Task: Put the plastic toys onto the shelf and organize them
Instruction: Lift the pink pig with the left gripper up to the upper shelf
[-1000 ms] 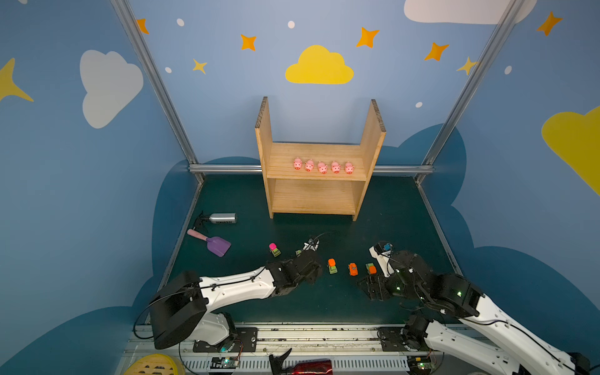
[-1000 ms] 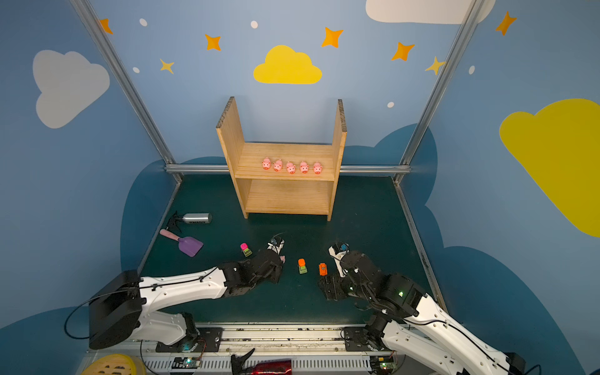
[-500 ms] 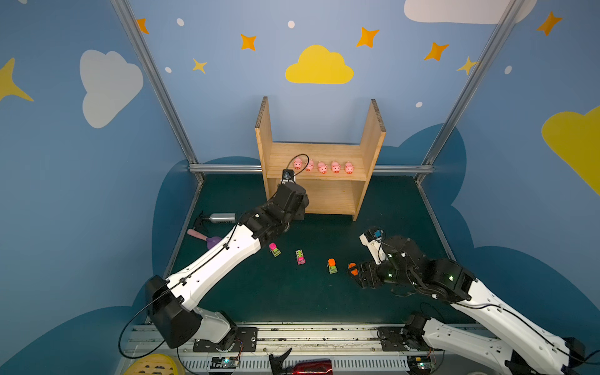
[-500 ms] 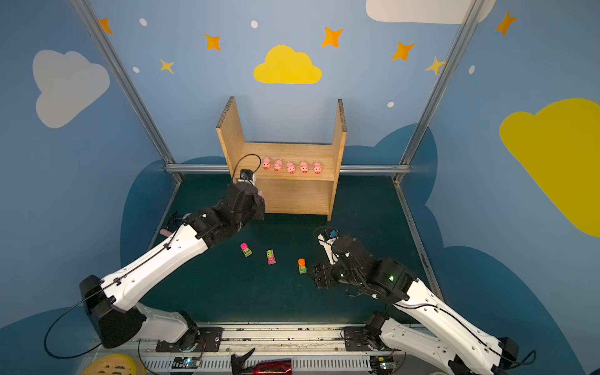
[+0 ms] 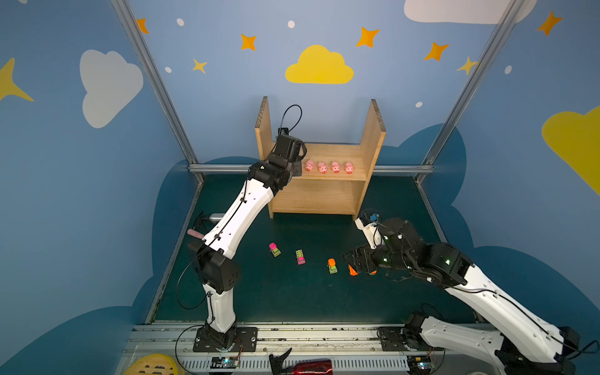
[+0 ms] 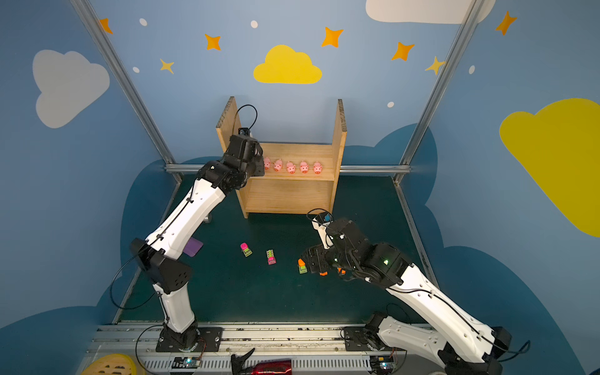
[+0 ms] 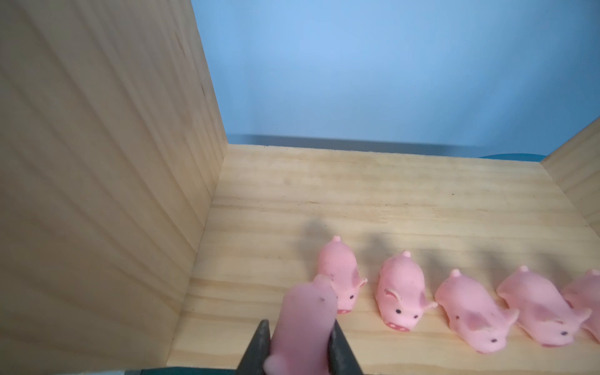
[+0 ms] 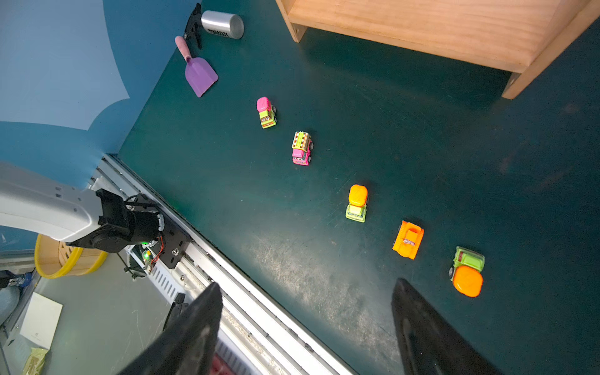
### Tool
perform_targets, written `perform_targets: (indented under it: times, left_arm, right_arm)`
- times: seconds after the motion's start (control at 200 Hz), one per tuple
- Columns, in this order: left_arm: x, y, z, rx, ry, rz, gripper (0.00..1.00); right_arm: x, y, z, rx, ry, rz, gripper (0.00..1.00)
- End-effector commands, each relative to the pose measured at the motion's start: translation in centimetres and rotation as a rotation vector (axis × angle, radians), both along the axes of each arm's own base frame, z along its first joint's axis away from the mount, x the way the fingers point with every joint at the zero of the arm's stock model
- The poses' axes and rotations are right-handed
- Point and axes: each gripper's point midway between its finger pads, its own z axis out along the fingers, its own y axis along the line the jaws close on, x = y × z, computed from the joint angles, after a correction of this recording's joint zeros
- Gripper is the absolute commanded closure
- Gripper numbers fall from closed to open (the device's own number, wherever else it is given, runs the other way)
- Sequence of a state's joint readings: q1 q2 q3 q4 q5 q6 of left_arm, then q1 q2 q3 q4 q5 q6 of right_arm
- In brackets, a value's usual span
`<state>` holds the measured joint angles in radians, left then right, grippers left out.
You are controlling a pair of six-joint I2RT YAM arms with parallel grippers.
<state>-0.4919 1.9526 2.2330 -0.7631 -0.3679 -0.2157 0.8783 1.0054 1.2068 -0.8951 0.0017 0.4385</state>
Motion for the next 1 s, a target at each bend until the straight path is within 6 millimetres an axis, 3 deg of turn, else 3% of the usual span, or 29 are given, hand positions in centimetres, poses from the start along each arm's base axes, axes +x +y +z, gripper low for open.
perform_targets:
  times: [0.0, 0.34, 0.991]
  left_arm:
    - [0.5, 0.7, -0.2, 0.023, 0.033, 0.010, 0.73]
    - [3.0, 2.6, -0.9, -0.009, 0.036, 0.081, 0.73]
    - [5.2, 2.2, -3.7, -0.049, 0.070, 0.096, 0.68]
  right_arm:
    - [0.4, -0.2, 0.9, -0.005, -0.017, -0.004, 0.19]
    - [1.3, -0.4, 1.6, -0.007, -0.017, -0.031, 0.19]
    - [2.0, -1.1, 1.6, -0.016, -0.010, -0.058, 0.19]
